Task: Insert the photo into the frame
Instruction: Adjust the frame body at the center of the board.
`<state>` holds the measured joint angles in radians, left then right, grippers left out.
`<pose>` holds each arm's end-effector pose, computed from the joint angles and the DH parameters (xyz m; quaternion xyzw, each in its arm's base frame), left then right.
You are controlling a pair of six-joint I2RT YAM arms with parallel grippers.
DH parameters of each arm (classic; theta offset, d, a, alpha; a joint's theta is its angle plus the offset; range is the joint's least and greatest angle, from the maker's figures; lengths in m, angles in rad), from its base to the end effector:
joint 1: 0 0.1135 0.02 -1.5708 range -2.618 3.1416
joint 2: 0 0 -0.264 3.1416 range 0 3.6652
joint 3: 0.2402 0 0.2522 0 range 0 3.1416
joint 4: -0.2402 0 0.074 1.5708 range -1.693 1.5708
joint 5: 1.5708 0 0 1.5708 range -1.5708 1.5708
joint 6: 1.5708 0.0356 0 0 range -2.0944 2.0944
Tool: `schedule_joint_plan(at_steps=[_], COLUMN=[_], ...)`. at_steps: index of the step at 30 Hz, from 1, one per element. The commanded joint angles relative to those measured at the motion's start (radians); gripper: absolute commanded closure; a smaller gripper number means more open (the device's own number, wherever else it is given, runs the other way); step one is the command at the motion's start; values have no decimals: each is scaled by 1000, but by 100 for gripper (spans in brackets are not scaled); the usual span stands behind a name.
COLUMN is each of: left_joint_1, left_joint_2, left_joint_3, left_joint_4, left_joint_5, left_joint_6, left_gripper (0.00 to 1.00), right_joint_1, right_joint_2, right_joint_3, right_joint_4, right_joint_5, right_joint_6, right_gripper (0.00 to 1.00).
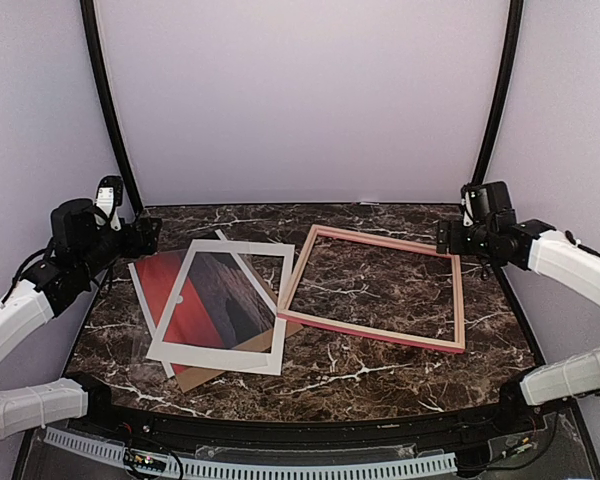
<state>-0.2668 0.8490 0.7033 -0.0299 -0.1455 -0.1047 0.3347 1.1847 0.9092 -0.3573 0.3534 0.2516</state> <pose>0.1983 -0.0489 0.3164 0.0154 0.7656 -0.0636 0.6399 0.2489 0.0735 0.2856 0.0429 0.8807 -0.0215 0.4713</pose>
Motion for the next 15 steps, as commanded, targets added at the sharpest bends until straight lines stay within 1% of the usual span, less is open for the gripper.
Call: schedule_joint_plan(at_steps=[1, 5, 10, 12, 15], left_joint_1=[-7, -9, -13, -14, -14], left_joint_2=[7, 25, 46, 53, 67], left_joint_3=[-7, -3, 1, 1, 4], left_joint_4=[27, 26, 23, 25, 27], left_joint_5=[20, 39, 55, 64, 79], left_joint_6=[1, -7, -14, -18, -23], left_gripper=[1, 1, 1, 1, 1], right_joint_1=[-40, -83, -176, -208, -238], right_joint_2=[150, 254, 323, 354, 401], right_joint_3=[45, 32, -10, -27, -46], right_joint_4=[-119, -110, -64, -45, -10], right_joint_5=[40, -46, -145, -180, -237], right_joint_6=[78, 101, 122, 121, 119], right_gripper=[1, 2, 7, 11, 21])
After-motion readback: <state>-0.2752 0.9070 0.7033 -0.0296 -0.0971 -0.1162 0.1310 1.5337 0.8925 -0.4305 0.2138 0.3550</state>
